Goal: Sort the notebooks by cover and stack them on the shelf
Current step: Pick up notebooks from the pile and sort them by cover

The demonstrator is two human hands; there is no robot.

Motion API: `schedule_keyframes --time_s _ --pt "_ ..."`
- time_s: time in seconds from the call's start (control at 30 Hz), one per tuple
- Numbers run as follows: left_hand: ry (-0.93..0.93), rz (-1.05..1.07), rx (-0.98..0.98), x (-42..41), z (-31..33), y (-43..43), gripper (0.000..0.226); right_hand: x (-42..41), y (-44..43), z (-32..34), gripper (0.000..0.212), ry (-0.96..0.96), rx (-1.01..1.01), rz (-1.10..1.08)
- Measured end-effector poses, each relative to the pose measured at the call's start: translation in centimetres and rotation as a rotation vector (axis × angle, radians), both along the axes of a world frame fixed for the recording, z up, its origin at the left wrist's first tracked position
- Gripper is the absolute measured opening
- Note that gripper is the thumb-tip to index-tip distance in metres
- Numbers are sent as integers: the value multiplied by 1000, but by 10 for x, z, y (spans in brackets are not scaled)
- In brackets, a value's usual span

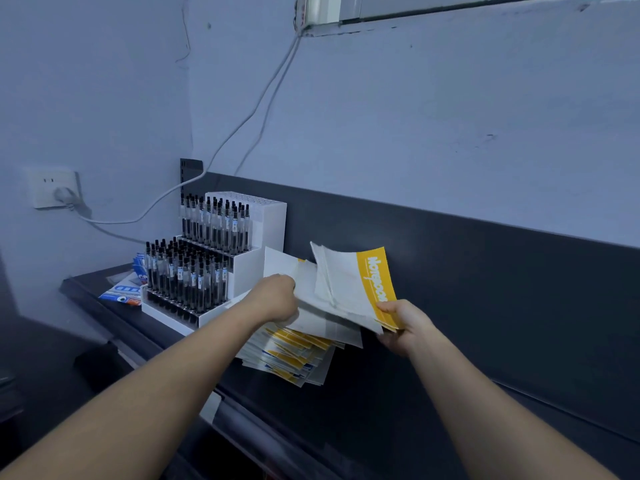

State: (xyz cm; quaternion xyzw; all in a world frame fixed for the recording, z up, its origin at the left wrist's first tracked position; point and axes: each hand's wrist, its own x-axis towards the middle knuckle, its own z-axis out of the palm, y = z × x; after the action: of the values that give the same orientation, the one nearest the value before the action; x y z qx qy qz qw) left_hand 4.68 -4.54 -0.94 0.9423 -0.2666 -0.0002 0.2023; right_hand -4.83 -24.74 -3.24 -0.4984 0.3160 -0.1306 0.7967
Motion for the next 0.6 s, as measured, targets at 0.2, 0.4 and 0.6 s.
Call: schedule_keyframes --time_s 0.2,0.4,0.6 --pt "323 116 -471 6 7 4 26 7 8 -14 24 124 -108 59" --pt "436 129 -527 -2 6 4 25 12 7 -18 33 129 -156 19" --pt "505 111 -526 -14 9 -7 19 -1 4 -13 28 57 -161 -34"
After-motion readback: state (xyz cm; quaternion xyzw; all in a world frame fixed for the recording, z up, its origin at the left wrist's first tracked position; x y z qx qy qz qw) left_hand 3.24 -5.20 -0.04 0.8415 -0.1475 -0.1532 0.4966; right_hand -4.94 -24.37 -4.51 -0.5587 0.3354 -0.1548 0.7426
